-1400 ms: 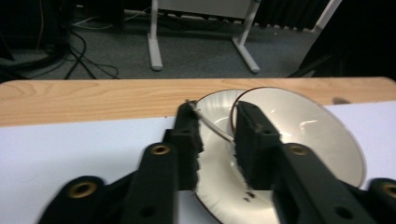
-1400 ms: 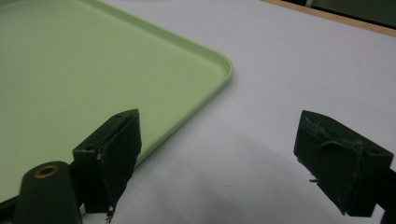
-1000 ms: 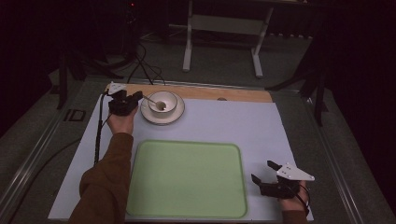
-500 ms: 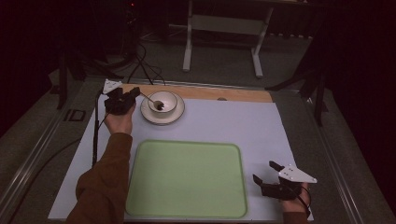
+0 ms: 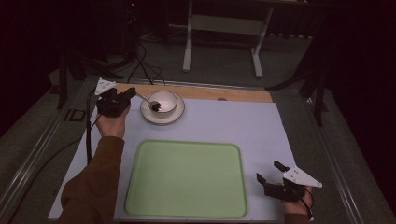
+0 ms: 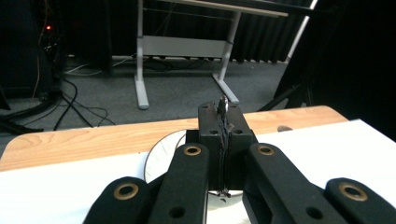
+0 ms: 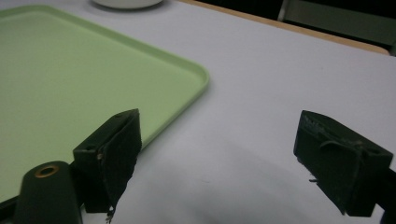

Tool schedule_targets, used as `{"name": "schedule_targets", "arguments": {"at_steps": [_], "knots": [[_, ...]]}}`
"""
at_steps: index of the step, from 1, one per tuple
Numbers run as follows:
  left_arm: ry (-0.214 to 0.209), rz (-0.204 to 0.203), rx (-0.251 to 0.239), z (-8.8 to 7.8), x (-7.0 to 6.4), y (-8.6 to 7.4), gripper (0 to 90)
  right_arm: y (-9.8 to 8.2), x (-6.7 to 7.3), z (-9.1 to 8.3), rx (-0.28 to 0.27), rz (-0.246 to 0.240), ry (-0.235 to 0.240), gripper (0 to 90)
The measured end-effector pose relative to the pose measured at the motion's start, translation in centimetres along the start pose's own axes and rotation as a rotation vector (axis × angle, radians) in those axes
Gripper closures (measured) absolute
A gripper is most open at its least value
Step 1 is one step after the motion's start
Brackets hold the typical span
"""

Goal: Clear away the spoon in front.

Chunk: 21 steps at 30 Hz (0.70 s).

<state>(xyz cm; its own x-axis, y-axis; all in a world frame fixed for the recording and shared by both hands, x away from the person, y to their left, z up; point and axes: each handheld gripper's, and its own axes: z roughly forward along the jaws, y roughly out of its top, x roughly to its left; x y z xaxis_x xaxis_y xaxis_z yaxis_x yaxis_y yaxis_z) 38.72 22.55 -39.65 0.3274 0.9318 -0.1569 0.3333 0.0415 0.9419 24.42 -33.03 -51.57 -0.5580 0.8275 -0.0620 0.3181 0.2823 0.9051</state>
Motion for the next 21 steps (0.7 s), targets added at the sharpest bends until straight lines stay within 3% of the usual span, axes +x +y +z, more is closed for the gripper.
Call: {"name": "schedule_targets", "arguments": {"at_steps": [9,21], "knots": [[-0.044,0.048,-0.008,-1.7,-1.3,0.5,89.2,-0.1,0.0,-0.4,-0.016,-0.002,-0.013,14.8],[-0.066,0.074,0.058,-3.1,-1.7,0.4,89.3,0.0,0.0,-0.3,-0.013,-0.01,-0.018,14.8]]}}
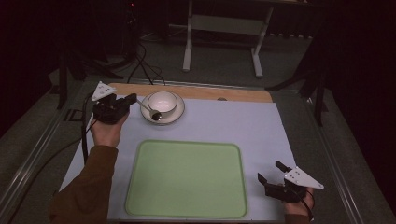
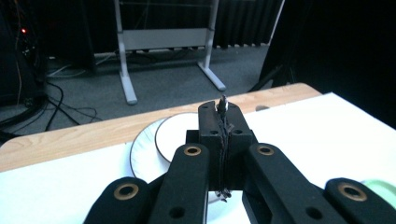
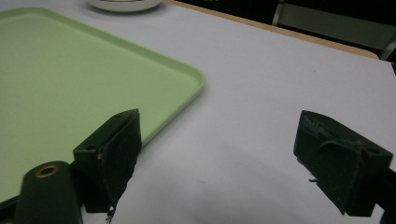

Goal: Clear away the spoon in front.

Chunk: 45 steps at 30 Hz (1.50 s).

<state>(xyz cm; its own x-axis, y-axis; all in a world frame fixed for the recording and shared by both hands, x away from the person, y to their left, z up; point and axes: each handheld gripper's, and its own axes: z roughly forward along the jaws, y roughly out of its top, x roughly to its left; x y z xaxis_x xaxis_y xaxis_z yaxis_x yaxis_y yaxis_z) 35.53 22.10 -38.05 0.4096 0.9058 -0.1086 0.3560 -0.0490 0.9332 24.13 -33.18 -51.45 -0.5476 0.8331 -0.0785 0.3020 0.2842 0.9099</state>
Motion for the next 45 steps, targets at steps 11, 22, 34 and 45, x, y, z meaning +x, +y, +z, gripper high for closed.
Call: {"name": "schedule_targets", "arguments": {"at_steps": [11,22,34,45], "knots": [[-0.004,0.011,0.065,-0.5,0.2,-1.2,89.3,-0.1,-0.1,-0.1,0.003,0.011,-0.003,14.8],[0.0,0.002,0.115,-1.4,0.8,-3.0,89.3,-0.1,0.0,0.0,0.011,0.005,0.004,14.8],[-0.01,0.065,0.229,-1.4,0.7,-4.0,89.1,-0.1,0.0,0.1,0.015,0.003,0.005,14.8],[0.0,0.038,0.169,0.4,1.4,-4.3,88.3,-0.1,0.0,0.3,0.024,-0.002,0.011,14.8]]}}
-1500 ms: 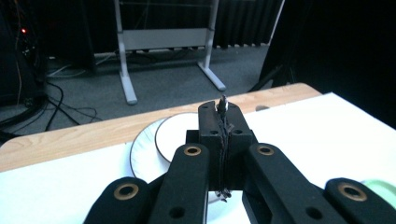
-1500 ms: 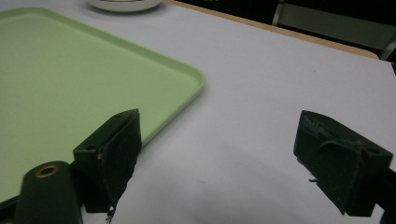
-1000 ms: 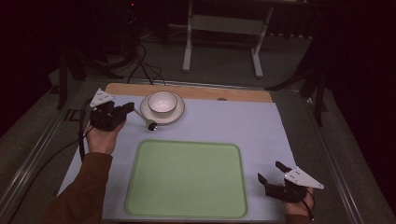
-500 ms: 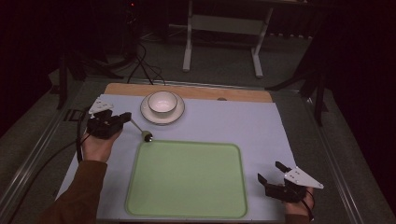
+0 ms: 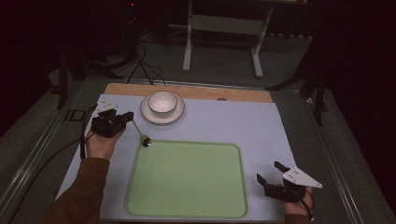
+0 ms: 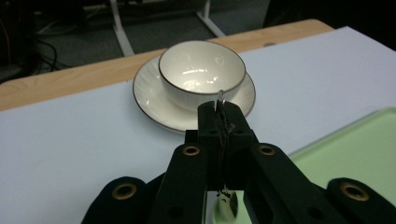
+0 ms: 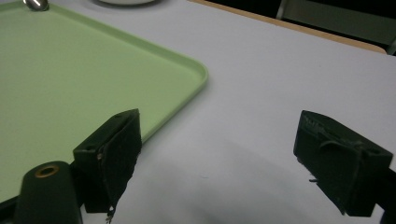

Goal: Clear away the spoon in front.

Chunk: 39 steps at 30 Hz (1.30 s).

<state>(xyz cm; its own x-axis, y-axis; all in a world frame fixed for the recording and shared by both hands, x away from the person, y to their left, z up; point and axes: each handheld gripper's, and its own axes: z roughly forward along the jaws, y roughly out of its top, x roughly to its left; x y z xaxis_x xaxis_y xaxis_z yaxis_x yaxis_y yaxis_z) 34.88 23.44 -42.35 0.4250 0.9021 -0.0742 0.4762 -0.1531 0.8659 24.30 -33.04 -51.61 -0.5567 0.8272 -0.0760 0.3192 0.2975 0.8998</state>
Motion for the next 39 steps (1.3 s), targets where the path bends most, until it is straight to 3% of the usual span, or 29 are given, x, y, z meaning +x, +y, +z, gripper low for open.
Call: {"name": "schedule_targets", "arguments": {"at_steps": [4,11,14,15,19,24,39], "knots": [[0.031,-0.017,-0.054,1.3,0.0,-0.2,87.5,0.0,0.1,0.1,0.006,-0.008,0.006,14.8],[0.061,-0.03,-0.096,2.6,-0.4,-0.2,87.7,0.0,0.0,0.1,0.005,-0.007,0.005,14.8],[0.086,-0.062,-0.11,3.1,-0.4,-0.2,87.7,0.0,0.1,0.1,0.005,-0.007,0.006,14.8],[0.081,-0.088,-0.122,3.2,-0.3,-0.2,88.3,0.0,0.1,0.1,0.004,-0.007,0.007,14.8],[0.065,-0.104,-0.131,3.3,-0.4,-0.2,89.0,0.0,0.1,0.0,0.005,-0.005,0.007,14.8],[0.03,-0.095,-0.132,2.8,-0.5,-0.1,89.4,0.0,0.1,0.1,0.008,-0.008,0.009,14.8],[-0.043,-0.139,-0.164,0.0,0.4,0.3,89.5,0.0,0.1,0.1,0.006,-0.011,0.008,14.8]]}}
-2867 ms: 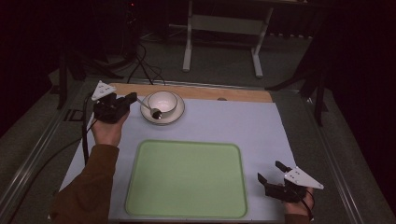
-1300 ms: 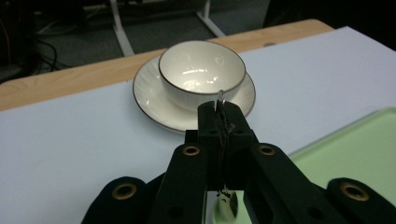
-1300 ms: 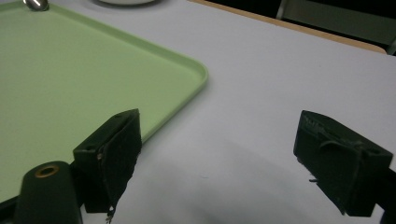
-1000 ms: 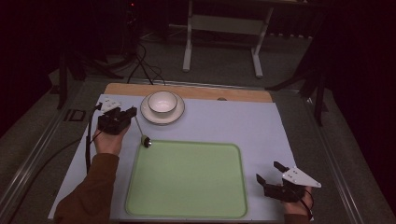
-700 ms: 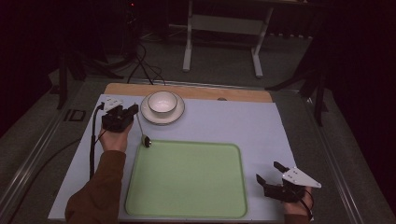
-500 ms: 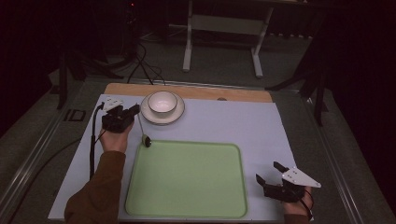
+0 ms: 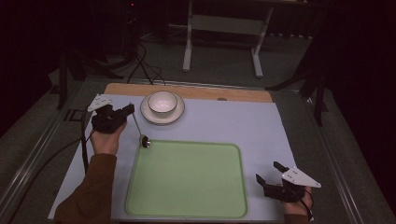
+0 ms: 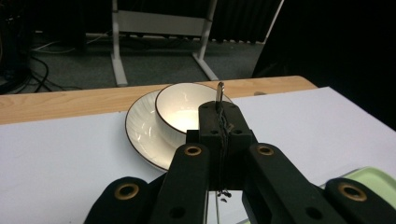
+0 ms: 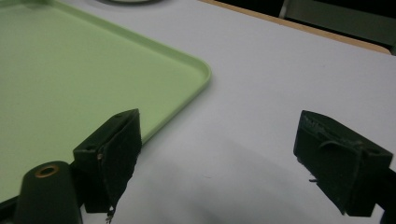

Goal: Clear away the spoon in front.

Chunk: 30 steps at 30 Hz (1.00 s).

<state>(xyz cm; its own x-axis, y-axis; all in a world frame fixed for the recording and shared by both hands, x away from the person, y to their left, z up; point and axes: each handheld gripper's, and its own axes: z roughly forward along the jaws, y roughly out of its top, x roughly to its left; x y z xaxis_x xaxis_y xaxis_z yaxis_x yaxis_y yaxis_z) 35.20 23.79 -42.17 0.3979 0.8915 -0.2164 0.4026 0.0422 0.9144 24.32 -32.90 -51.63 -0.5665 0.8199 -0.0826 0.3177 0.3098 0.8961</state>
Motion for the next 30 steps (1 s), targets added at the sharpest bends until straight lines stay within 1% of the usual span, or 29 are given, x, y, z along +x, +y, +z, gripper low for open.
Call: {"name": "schedule_targets", "arguments": {"at_steps": [2,3,6,9,11,14,17,19,20,21,23,24,26,27,30], "knots": [[-0.012,-0.008,0.001,-0.2,-0.1,0.0,89.5,0.0,0.0,0.0,0.002,-0.001,-0.001,14.8],[-0.02,-0.008,0.01,-0.2,-0.1,0.0,89.4,0.0,0.0,0.0,0.003,-0.003,-0.003,14.8],[-0.032,0.016,0.041,-0.2,-0.6,-0.1,89.4,0.1,0.0,-0.1,-0.001,-0.009,-0.008,14.8],[-0.047,0.034,0.058,-0.1,-1.0,-0.3,89.4,0.3,0.1,-0.3,-0.014,-0.02,-0.009,14.8],[-0.061,0.033,0.061,0.0,-1.2,-0.3,89.4,0.4,0.2,-0.3,-0.019,-0.026,-0.01,14.8],[-0.074,0.026,0.057,0.2,-1.3,-0.2,89.4,0.3,0.2,-0.5,-0.027,-0.014,-0.016,14.8],[-0.097,0.007,0.053,0.3,-1.3,-0.2,89.4,0.1,-0.1,-0.7,-0.032,0.008,-0.032,15.1],[-0.109,0.02,0.056,0.4,-1.5,-0.3,89.4,0.1,-0.3,-0.8,-0.04,0.019,-0.043,15.1],[-0.109,0.02,0.056,0.4,-1.5,-0.3,89.4,0.2,-0.3,-0.9,-0.046,0.019,-0.047,15.1],[-0.12,0.035,0.071,0.6,-1.7,-0.5,89.4,0.2,-0.3,-1.1,-0.054,0.016,-0.054,15.1],[-0.121,0.036,0.08,0.7,-1.8,-0.6,89.4,0.3,-0.3,-1.2,-0.06,0.013,-0.06,15.1],[-0.125,0.034,0.093,1.0,-1.9,-0.7,89.4,0.3,-0.2,-1.2,-0.063,0.012,-0.06,15.1],[-0.125,0.034,0.093,1.0,-1.9,-0.7,89.4,0.3,-0.2,-1.2,-0.063,0.01,-0.061,15.1],[-0.136,0.021,0.108,1.2,-2.0,-0.8,89.4,0.3,-0.2,-1.2,-0.061,0.009,-0.057,15.1],[-0.158,0.014,0.108,1.0,-2.1,-1.0,89.4,0.4,-0.2,-1.1,-0.058,0.003,-0.055,15.1]]}}
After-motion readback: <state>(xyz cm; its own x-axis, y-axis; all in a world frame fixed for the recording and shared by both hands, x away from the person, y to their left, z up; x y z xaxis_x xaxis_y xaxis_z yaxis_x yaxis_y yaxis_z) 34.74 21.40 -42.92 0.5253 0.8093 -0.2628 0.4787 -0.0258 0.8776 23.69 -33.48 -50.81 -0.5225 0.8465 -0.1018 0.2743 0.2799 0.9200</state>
